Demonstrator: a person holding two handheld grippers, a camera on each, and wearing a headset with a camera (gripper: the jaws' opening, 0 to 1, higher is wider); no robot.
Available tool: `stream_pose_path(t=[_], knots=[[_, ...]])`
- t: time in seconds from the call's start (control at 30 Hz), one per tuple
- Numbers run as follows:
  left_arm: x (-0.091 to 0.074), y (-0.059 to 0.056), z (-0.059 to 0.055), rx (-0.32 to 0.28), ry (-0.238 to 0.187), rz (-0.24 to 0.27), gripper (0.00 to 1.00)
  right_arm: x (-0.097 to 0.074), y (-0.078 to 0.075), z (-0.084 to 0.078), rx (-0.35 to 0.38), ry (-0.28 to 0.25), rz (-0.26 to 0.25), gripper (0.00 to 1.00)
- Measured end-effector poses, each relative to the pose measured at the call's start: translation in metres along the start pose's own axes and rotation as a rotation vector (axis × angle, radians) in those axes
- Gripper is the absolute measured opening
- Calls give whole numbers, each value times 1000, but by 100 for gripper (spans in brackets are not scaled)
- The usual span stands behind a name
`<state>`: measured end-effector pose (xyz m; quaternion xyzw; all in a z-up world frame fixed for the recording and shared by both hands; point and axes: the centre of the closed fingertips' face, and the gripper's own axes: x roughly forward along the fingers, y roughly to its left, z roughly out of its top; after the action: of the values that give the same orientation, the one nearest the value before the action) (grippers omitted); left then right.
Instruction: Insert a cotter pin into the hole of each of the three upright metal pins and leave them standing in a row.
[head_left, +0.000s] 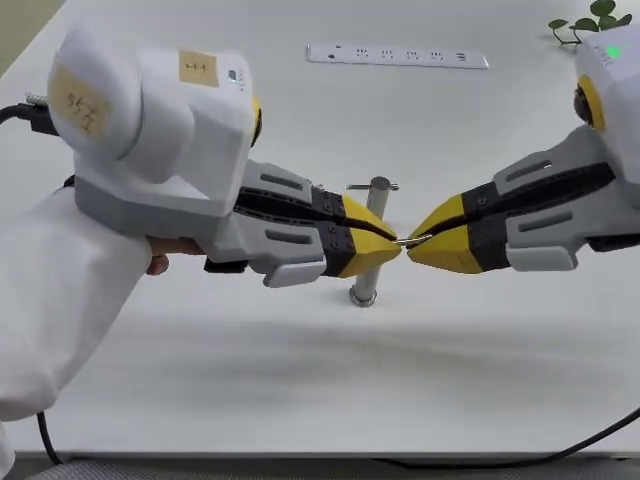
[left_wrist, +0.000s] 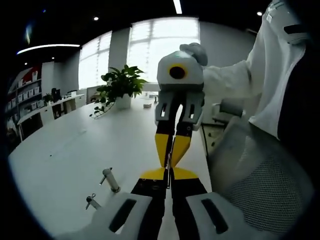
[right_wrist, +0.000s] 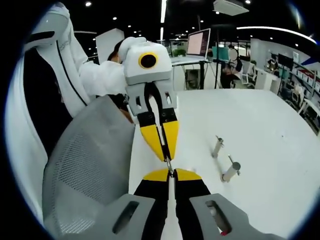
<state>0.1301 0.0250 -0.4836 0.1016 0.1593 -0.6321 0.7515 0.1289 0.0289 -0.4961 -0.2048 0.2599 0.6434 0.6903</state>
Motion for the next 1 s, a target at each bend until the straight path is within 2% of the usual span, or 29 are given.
stream_pose_path(t=[0.1,0.13,0.17,0.2,0.27,0.33,0.4,0.47,0.53,0.63,0.77,0.9,1.0], knots=[[3,-1,-6,24,31,-4,0,1,2,-2,-28,22,-2,0],[4,0,-6,13,35,-3,0,1,2,-3,-31,25,-3,0],[4,0,-8,-42,40,-2,0,1,2,-4,-34,28,-9,0],[5,2,-8,-41,37,3,0,1,1,-4,-33,28,-10,0],[4,7,-7,7,29,22,1,1,1,-4,-27,18,-18,0],[4,8,-7,20,29,29,3,1,0,-4,-18,6,-23,0],[5,8,-7,22,39,37,9,0,-3,-6,-4,-6,-38,0],[6,14,-11,30,55,65,23,-2,-7,-10,12,-17,-56,0],[5,21,-18,15,85,96,31,-2,-11,-18,41,-19,-69,0],[3,30,-29,9,126,129,24,-2,-16,-32,65,-13,-96,0],[4,35,-42,-2,177,134,31,-2,-24,-46,95,-16,-126,0],[6,37,-48,-30,185,132,26,0,-28,-56,102,-7,-141,0],[9,41,-53,-38,196,130,27,4,-29,-62,108,-3,-138,0]])
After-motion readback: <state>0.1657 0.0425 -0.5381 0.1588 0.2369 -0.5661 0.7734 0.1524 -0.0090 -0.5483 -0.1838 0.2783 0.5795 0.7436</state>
